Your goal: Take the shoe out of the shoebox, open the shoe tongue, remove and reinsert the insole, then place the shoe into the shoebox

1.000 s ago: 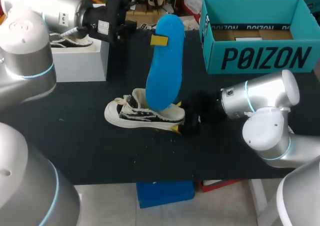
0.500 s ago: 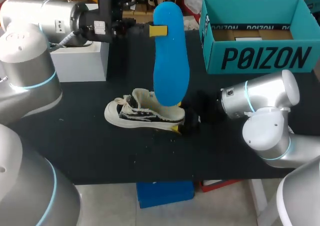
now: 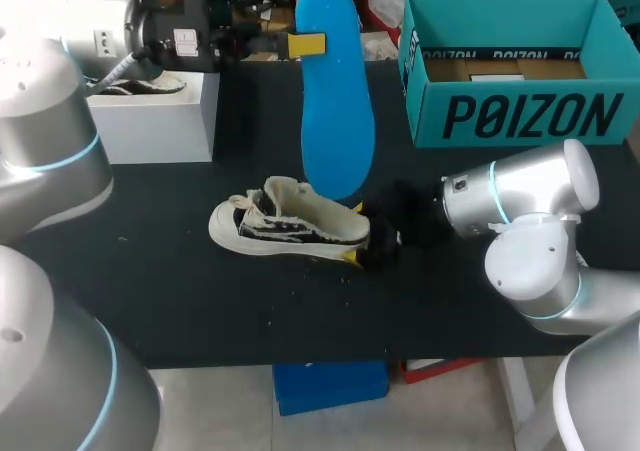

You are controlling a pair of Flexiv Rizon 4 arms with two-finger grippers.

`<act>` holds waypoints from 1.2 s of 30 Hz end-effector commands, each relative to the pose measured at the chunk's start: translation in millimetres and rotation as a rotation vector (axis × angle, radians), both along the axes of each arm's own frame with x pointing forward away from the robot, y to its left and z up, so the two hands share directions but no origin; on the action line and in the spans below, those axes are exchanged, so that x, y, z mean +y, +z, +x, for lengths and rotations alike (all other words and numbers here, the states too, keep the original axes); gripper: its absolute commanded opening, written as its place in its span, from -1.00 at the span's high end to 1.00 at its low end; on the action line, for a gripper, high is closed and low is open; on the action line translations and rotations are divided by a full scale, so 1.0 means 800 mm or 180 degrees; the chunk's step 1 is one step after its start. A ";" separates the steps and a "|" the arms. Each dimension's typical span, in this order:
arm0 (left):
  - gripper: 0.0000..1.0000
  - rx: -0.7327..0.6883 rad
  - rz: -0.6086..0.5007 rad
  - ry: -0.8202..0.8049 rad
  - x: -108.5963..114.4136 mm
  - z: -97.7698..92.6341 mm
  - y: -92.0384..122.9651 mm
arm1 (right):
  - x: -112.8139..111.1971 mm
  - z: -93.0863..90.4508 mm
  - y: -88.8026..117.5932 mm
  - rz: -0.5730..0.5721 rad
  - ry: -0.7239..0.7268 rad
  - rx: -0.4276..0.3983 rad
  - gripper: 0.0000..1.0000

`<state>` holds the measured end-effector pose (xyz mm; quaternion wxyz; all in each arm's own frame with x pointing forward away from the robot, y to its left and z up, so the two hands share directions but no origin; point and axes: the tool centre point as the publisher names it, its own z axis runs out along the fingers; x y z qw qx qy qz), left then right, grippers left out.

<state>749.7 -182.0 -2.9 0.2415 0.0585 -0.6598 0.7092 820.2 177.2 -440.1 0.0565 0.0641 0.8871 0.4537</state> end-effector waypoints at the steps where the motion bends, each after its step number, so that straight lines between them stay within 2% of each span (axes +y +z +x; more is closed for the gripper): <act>1: 1.00 -0.0002 0.0004 0.0011 -0.001 -0.001 -0.001 | 0.002 0.000 -0.003 -0.0009 -0.0006 0.0004 1.00; 5: 1.00 -0.0002 0.0004 0.0011 -0.001 -0.001 -0.001 | -0.002 -0.001 0.000 -0.0079 0.0016 0.0003 1.00; 6: 1.00 -0.0002 0.0004 0.0011 -0.001 -0.001 -0.001 | -0.004 -0.002 0.002 -0.0137 0.0022 0.0012 0.51; 7: 1.00 -0.0002 0.0004 0.0011 -0.001 -0.001 -0.001 | -0.009 -0.003 0.006 -0.0243 0.0026 0.0027 -1.00; 13: 1.00 -0.0002 0.0004 0.0011 -0.001 -0.001 -0.001 | -0.031 -0.011 0.035 -0.0848 0.0076 0.0017 -1.00; 18: 1.00 -0.0002 0.0004 0.0011 -0.001 -0.001 -0.001 | -0.037 -0.016 0.050 -0.1248 0.0070 0.0035 -1.00; 36: 1.00 -0.0002 0.0004 0.0011 -0.001 -0.001 -0.001 | -0.007 -0.019 0.084 -0.2560 0.0174 0.0159 -1.00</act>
